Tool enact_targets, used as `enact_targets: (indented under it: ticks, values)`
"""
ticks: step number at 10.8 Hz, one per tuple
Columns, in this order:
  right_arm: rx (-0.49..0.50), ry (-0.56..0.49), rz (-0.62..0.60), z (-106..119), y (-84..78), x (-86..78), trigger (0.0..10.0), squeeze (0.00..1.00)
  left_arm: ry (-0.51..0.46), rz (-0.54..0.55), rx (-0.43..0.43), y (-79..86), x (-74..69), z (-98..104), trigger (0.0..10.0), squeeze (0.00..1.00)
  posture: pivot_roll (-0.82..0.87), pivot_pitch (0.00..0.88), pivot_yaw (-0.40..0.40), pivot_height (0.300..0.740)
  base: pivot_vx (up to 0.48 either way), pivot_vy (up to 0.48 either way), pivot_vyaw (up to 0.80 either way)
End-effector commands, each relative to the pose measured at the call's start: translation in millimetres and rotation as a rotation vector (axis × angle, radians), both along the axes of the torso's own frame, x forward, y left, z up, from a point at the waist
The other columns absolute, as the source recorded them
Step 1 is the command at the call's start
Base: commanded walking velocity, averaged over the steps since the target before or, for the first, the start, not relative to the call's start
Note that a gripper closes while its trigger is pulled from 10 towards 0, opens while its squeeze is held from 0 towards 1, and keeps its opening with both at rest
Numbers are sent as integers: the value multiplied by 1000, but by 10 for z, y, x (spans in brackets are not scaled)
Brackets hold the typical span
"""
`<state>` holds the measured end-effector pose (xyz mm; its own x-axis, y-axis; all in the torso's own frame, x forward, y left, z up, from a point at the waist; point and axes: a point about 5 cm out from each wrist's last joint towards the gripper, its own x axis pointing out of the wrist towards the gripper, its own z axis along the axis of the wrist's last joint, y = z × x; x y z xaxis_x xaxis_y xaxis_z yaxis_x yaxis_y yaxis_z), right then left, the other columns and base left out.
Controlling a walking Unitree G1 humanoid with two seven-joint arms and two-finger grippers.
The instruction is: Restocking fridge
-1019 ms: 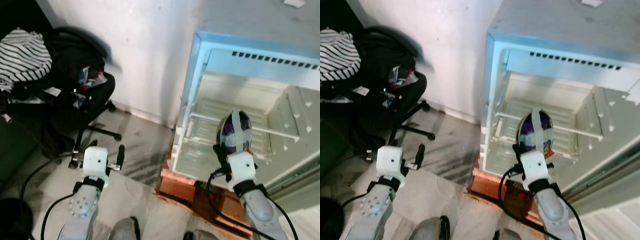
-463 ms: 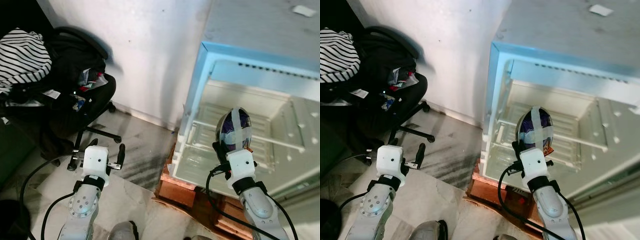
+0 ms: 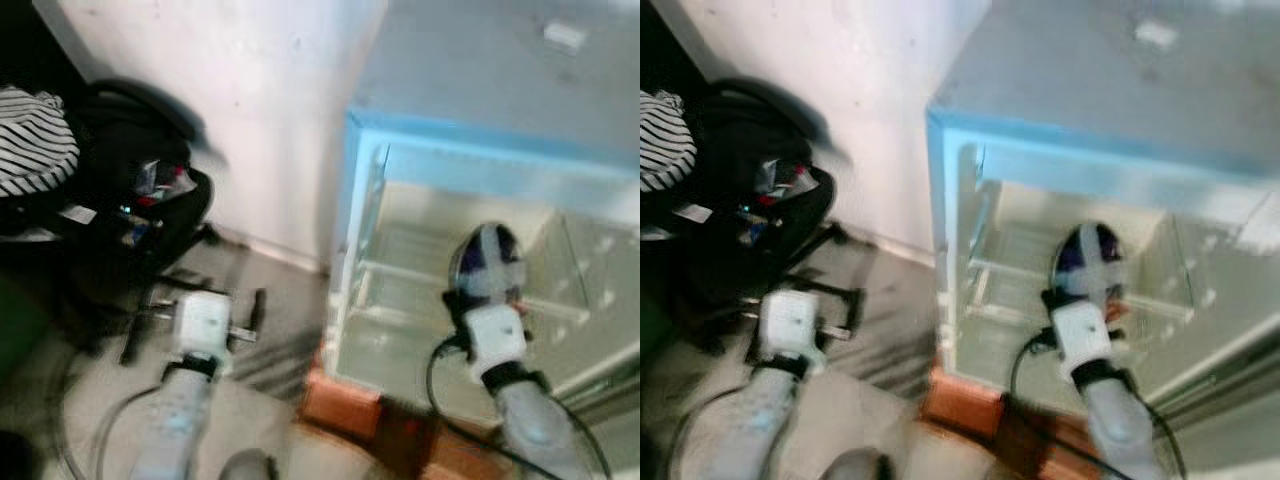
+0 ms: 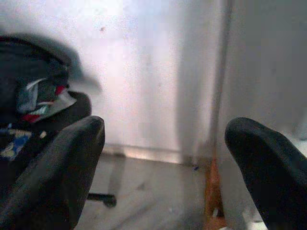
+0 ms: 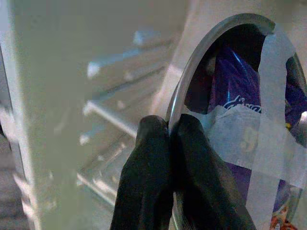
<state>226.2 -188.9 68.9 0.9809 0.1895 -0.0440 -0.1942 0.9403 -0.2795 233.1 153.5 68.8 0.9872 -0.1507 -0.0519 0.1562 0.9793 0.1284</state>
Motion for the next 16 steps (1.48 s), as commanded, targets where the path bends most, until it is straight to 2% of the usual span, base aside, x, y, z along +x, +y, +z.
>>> enact_targets:
  ticks: [1, 3, 4, 7, 9, 10, 11, 12, 13, 14, 15, 16]
  values:
    - [0, -32, 30, 73, 61, 36, 10000, 0, 13, 16, 9, 45, -21, -14, 10000, 0, 104, 112, -9, 740, 274, 0, 0]
    - [-3, -32, 30, 83, 45, 64, 10000, 0, 19, 31, 11, 43, -31, -18, 10000, 0, 106, 117, -14, 740, 0, 0, 0]
    - [-9, -34, 49, 96, 71, 160, 10000, 0, 25, 39, 9, 34, -34, -12, 10000, 0, 118, 133, -20, 740, 0, 0, 0]
    - [-24, -44, 150, 158, 289, 487, 10000, 0, 24, 58, 5, 34, -61, 36, 10000, 0, 160, 181, -39, 740, 0, 0, 0]
    - [-79, -29, 262, 143, 475, 661, 10000, 0, 27, 65, 6, 27, -86, 48, 10000, 0, 182, 202, -50, 740, 0, 0, 0]
    - [-173, -3, 336, 97, 636, 810, 10000, 0, 30, 67, 8, 34, -109, 56, 10000, 0, 190, 209, -55, 740, 0, 0, 0]
    - [-225, 16, 364, 99, 741, 941, 10000, 0, 30, 69, 11, 45, -134, 69, 10000, 0, 205, 220, -62, 740, 0, 0, 0]
    - [-310, -28, 428, 216, 928, 1091, 10000, 0, 32, 79, 14, 64, -169, 77, 10000, 0, 222, 230, -69, 740, 0, 0, 0]
    - [-372, -66, 474, 280, 1029, 1134, 10000, 0, 33, 82, 15, 60, -185, 82, 10000, 0, 229, 235, -74, 740, 0, 0, 0]
    - [-509, -117, 561, 355, 1222, 1200, 10000, 0, 37, 86, 17, 47, -204, 86, 10000, 0, 241, 243, -85, 740, 0, 0, 0]
    - [-589, -128, 573, 384, 1296, 1256, 10000, 0, 38, 96, 19, 43, -213, 95, 10000, 0, 249, 246, -91, 740, 0, 0, 0]
    - [-612, -109, 571, 381, 1304, 1279, 10000, 0, 38, 103, 19, 47, -220, 96, 10000, 0, 251, 246, -93, 740, 0, 0, 0]
